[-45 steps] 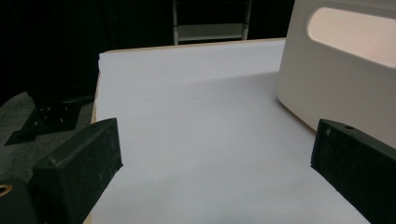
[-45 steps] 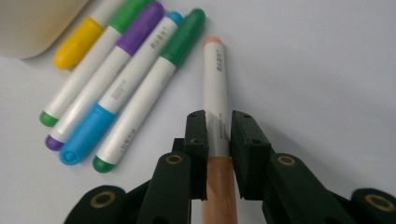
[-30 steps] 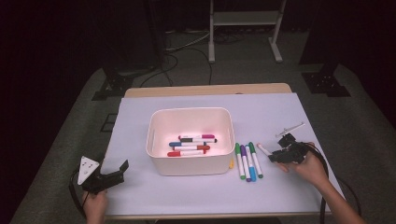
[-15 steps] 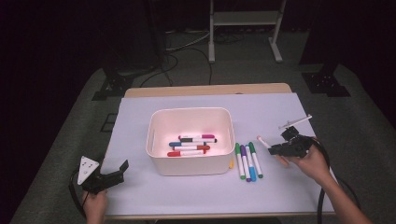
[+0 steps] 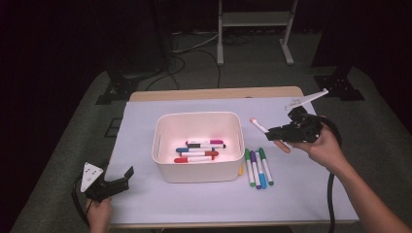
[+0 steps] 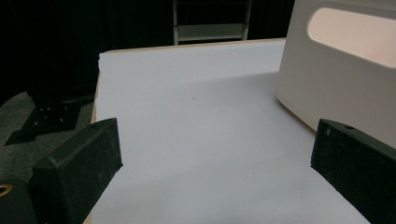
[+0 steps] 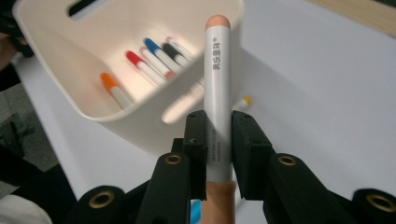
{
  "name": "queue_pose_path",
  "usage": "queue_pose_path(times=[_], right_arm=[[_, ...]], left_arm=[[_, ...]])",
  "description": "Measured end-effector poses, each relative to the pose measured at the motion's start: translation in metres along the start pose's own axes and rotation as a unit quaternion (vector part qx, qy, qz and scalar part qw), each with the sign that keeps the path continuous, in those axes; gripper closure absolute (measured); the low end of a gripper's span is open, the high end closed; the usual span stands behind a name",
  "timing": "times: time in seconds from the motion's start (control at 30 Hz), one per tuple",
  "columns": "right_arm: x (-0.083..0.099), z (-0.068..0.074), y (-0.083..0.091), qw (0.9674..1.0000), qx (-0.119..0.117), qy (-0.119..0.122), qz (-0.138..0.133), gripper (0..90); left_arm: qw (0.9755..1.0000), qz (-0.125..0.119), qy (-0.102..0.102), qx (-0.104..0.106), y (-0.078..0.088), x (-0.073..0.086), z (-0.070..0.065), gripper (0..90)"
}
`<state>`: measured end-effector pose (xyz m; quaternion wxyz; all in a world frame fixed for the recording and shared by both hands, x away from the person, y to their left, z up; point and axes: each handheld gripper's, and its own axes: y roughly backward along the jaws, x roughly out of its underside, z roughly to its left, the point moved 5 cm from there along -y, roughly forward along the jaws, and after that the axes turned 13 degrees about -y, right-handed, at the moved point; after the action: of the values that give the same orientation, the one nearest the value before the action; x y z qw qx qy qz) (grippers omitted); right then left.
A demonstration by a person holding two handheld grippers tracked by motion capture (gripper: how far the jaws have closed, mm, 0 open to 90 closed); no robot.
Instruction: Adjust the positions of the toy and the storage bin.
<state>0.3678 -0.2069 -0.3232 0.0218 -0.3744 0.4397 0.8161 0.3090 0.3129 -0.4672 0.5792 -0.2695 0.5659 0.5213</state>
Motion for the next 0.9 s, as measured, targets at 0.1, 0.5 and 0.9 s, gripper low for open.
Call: queue_pose_path(times=[0.1, 0.5, 0.9], right_arm=[[-0.02, 0.027, 0.002, 0.9993, -0.026, 0.028, 0.001, 76.2], [-0.059, 0.089, -0.016, 0.992, -0.08, 0.094, 0.028, 76.2], [-0.071, 0.128, -0.058, 0.9808, -0.121, 0.136, 0.07, 76.2]], left_arm=[[1.0, 0.001, 0.0, 0.0, 0.0, 0.0, 0.0, 0.5], [1.0, -0.002, 0.003, 0.001, 0.0, 0.0, 0.0, 0.5], [1.0, -0.003, 0.004, 0.002, 0.0, 0.0, 0.001, 0.5]])
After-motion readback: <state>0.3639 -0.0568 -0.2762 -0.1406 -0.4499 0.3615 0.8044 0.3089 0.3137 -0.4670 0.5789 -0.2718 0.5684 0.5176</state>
